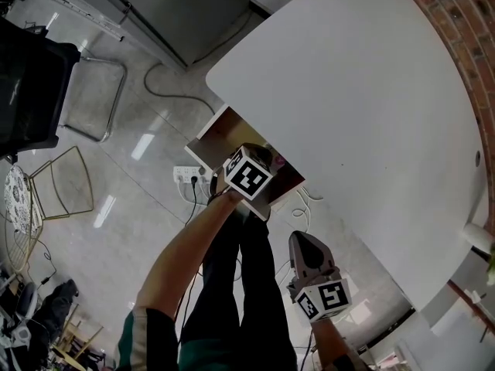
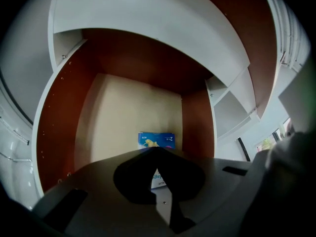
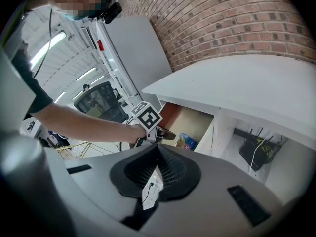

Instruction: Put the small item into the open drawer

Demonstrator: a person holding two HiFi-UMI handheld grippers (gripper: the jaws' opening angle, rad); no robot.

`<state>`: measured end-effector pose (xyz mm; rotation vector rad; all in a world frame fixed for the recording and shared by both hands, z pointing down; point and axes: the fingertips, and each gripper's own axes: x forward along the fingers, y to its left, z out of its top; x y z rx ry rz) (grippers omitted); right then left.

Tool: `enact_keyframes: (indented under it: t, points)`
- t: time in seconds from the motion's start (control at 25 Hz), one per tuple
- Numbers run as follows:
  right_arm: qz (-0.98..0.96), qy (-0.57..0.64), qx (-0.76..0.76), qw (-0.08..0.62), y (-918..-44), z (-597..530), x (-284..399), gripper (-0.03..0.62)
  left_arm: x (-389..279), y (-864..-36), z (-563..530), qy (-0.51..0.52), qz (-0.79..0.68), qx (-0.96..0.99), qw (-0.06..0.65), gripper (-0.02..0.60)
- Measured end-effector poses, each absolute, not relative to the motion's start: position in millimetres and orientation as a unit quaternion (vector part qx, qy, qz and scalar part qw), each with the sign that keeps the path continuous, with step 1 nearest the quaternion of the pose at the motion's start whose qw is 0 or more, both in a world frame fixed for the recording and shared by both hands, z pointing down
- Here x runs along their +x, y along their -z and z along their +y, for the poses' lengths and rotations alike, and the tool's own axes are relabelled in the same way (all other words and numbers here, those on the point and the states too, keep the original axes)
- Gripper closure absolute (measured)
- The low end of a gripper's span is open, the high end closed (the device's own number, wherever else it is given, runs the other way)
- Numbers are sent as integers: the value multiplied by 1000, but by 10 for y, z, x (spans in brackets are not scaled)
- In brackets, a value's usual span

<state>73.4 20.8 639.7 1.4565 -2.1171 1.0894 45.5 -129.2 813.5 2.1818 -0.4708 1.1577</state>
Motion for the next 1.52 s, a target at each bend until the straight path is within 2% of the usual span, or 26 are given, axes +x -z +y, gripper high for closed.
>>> enact_keyframes:
  t: [0.36,0.6,0.84,1.36,1.52]
  points:
    - [-754,-381,506,176,-6350,186,605,571,208,-7992,-1302,-427,-200,828,304,568]
    - [-757,-380,504,171,-6309,126,487,571,66,-7694,-1313,-360,-218,855,304,568]
    - [-762,-379,497,168,-6150,19,375,571,-133,-7303,-1156,-344,-227,863,292,568]
    - [-784,-347,493,150,-5221,-341,210,571,-565,-5963,-1040,-245,-308,854,341,568]
    - [-787,-331,504,130,-4834,-496,227,571,-566,-5429,-1051,-230,-312,864,320,568]
